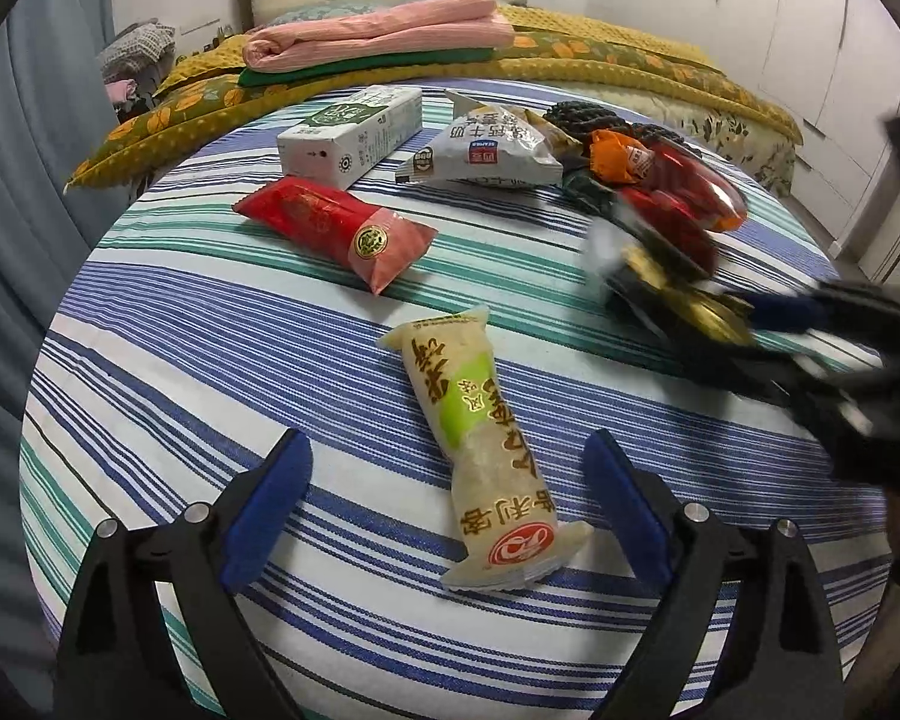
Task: Collect trash
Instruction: 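Grasp the cream snack wrapper with the left tool while the right tool grasps the gold wrapper, then carry both wrappers to the blue wastebasket and open both tools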
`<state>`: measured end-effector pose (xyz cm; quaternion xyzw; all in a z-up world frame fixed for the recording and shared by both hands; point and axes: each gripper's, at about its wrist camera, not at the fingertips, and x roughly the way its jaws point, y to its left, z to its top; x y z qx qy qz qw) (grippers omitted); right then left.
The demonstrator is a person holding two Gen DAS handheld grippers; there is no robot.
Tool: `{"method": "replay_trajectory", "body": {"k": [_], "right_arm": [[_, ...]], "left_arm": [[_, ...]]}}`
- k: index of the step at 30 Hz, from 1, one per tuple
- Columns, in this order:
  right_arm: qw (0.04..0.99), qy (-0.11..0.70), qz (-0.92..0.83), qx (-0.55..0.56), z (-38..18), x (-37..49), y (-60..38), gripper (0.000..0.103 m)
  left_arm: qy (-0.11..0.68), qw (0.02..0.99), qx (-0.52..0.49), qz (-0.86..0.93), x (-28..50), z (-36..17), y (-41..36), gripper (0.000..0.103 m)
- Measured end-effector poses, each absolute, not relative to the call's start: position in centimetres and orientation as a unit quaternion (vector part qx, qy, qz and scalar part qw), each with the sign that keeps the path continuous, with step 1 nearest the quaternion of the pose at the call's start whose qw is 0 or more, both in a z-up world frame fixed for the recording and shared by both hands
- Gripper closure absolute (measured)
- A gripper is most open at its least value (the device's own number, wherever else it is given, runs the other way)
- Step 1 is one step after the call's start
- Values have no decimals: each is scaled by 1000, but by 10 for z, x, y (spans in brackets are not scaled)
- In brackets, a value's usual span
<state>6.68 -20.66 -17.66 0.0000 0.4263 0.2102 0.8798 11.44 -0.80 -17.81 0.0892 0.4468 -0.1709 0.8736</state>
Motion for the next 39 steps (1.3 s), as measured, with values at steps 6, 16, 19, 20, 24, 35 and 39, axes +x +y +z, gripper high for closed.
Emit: {"method": "replay_trajectory", "body": {"k": [6,16,19,20,24,35,39], "right_arm": [[893,414,175,-10,-166,5,-231,59],[886,432,169,4,-185,-20,-231,43],[884,431,181,18,-179,-24,-233,28],[883,433,181,19,-177,-23,-234,28],[881,437,180,6,-170,-14,-229,28],[849,496,176,-48,-180,24,-207,69],[863,472,182,-5,-166,14,-221,76]], "left_arm": [[447,874,89,-171,115,-178,-8,12],[445,873,79,-185,110,-176,-2,12],[449,871,67,-190,103,-174,12,12],[452,869,54,-195,101,-172,19,12],[451,866,15,-217,99,-156,31,12],[485,845,105,-197,112,-166,-13,45],[479,849,90,-204,104,-162,-5,81]]}}
